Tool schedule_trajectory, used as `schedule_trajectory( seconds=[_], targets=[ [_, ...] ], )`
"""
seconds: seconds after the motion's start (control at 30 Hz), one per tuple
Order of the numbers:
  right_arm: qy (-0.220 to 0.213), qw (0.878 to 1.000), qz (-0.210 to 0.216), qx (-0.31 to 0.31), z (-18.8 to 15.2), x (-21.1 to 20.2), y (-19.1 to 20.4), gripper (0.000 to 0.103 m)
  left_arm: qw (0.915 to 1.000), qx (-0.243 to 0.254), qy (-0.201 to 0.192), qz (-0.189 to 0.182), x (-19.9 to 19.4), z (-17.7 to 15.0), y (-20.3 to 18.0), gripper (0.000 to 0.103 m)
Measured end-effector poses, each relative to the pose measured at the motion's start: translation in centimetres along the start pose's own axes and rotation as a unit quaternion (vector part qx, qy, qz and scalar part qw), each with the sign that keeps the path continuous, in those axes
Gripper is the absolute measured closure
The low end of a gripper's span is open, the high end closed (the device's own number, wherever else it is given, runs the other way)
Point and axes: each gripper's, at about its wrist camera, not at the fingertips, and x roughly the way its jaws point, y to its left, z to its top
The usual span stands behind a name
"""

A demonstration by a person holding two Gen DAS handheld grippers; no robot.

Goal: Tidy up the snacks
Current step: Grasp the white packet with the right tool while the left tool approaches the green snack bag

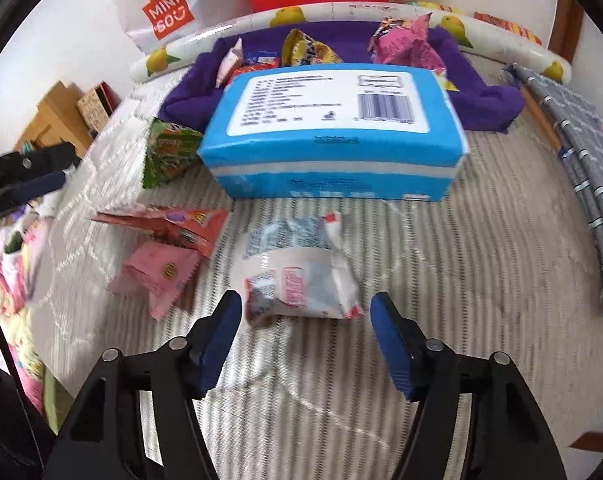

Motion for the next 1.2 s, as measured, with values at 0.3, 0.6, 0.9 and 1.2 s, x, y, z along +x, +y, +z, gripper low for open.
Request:
schedule_trajectory(
  seconds=[0.3, 0.6, 0.9, 1.2],
  targets=[
    [-0.007, 0.996, -0.065, -0.068, 0.6, 2.7, 2.6, 0.029, 0.9999, 0.001, 0.007, 0.015, 0.5, 0.0, 0.2, 0.030],
    [-0.014, 0.997, -0.040, -0.071, 0.4, 1.7, 1.1, 0.046, 0.9995, 0.025, 0.019, 0.004, 3.0, 1.0, -1.6, 0.030],
    [-0.029, 0.996, -0.017, -0.077, 0.8, 0.5, -0.1, 0.058, 0.9940, 0.091, 0.042, 0.044, 6.9, 1.9, -4.0, 0.030],
    [-0.025, 0.998, -0.006, -0.065, 1.7, 1.5, -0.3, 0.048, 0.9929, 0.090, 0.058, 0.051, 9.7, 3.2, -3.8, 0.030]
  ],
)
